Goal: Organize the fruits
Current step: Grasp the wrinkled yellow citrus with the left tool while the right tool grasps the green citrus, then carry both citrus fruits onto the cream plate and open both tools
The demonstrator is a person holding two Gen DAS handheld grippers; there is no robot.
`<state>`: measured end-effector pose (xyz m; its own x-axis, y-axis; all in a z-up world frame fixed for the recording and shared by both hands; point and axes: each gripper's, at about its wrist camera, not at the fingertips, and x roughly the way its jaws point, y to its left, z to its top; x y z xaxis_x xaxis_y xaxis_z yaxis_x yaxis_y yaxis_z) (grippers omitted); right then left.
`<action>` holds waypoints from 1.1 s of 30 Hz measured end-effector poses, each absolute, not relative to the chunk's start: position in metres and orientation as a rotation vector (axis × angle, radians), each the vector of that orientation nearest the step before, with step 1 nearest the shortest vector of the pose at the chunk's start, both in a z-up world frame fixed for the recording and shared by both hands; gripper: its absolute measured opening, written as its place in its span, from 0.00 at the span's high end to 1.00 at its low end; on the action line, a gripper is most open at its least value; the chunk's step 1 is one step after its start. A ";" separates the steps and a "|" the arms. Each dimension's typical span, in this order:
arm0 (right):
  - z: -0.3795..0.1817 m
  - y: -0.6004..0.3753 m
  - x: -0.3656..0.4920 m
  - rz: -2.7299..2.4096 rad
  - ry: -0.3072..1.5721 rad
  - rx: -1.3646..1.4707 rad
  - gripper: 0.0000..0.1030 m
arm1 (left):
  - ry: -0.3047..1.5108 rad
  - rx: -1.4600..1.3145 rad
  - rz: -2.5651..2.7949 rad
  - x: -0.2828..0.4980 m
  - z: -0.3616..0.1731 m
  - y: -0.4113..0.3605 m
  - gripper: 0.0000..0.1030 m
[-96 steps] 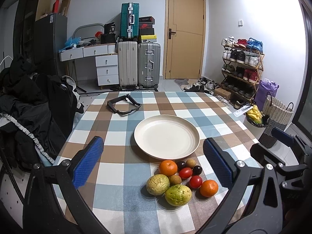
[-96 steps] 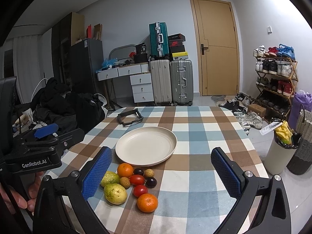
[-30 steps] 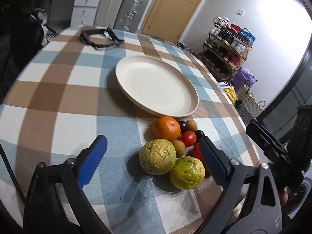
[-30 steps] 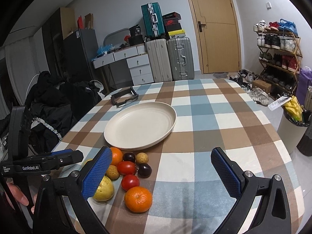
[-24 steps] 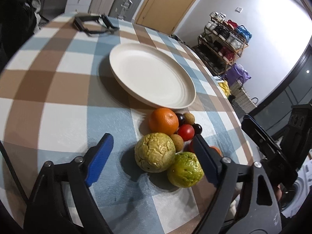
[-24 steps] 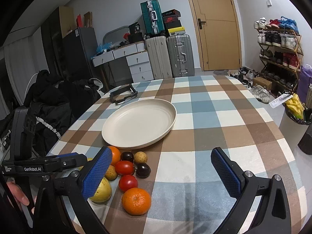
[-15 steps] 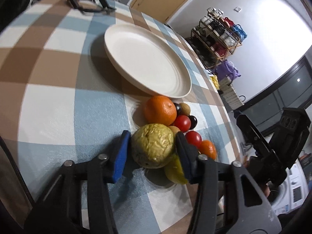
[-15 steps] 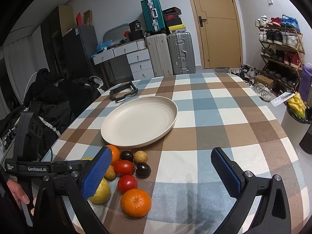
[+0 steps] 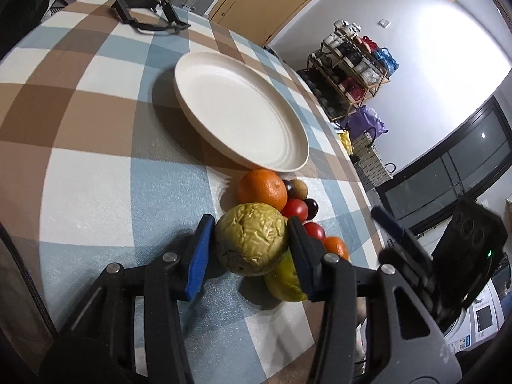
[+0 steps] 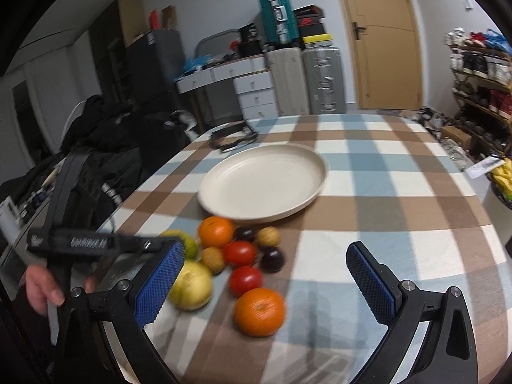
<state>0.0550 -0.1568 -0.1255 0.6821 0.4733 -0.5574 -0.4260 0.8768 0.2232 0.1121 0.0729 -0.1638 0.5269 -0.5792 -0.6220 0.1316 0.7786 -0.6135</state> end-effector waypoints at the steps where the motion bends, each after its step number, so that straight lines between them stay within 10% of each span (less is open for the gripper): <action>1: -0.126 -0.152 0.052 0.525 0.648 0.068 0.00 | 0.919 -0.544 -0.449 0.112 -0.161 0.075 0.58; 28: -0.173 -0.018 0.006 0.480 0.564 -0.572 0.05 | 0.812 -0.560 -0.407 0.075 -0.124 0.128 0.58; 33: -0.178 -0.019 0.015 0.483 0.600 -0.577 0.40 | 0.811 -0.552 -0.401 0.074 -0.122 0.128 0.58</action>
